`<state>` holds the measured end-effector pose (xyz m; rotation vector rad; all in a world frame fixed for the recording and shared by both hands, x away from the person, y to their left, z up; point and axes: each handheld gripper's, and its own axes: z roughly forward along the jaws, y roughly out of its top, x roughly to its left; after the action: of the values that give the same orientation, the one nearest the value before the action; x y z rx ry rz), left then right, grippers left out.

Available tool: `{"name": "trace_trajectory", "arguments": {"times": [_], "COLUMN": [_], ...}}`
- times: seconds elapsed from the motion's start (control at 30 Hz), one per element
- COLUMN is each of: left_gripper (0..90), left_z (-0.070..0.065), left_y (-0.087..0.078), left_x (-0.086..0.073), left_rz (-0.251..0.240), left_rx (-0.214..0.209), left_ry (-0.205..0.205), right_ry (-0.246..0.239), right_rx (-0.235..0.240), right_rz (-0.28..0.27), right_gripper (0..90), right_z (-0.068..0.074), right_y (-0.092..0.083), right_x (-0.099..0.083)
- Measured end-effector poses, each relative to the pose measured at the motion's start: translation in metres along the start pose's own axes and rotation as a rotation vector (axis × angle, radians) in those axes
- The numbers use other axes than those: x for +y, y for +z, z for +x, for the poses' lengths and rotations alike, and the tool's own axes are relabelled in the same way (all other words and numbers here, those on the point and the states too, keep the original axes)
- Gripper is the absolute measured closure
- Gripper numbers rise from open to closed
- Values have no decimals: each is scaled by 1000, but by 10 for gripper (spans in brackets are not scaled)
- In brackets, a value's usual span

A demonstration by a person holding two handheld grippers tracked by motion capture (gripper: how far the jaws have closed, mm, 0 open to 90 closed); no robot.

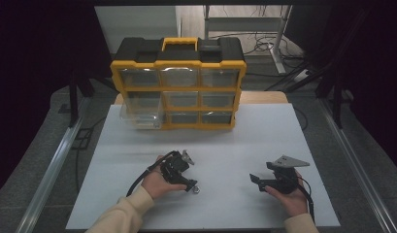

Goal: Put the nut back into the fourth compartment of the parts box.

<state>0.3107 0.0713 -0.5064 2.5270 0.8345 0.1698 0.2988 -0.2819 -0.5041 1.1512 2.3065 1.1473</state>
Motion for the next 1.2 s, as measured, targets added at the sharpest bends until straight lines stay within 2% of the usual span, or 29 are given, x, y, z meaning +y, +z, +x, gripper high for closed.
{"name": "trace_trajectory", "arguments": {"times": [0.27,0.4,0.47,0.63,0.73,1.03,1.2], "left_gripper": [244,270,312,426,537,659,672], "left_z": [-1,-4,-6,-8,-8,-8,-8], "left_y": [7,9,9,8,8,7,7], "left_x": [1,1,1,1,2,2,1], "left_rz": [26,41,49,53,61,60,58], "left_rx": [17,28,29,6,-37,-65,-67], "left_ry": [14,29,40,56,55,70,68], "right_ry": [-1,-3,-2,0,-1,-1,0], "right_rx": [0,0,0,0,0,1,1], "right_rz": [1,1,1,1,1,2,3], "right_gripper": [166,166,166,166,166,166,166], "right_z": [0,0,0,0,0,0,0], "right_y": [0,0,0,0,0,0,1], "right_x": [0,0,0,0,0,0,0]}}
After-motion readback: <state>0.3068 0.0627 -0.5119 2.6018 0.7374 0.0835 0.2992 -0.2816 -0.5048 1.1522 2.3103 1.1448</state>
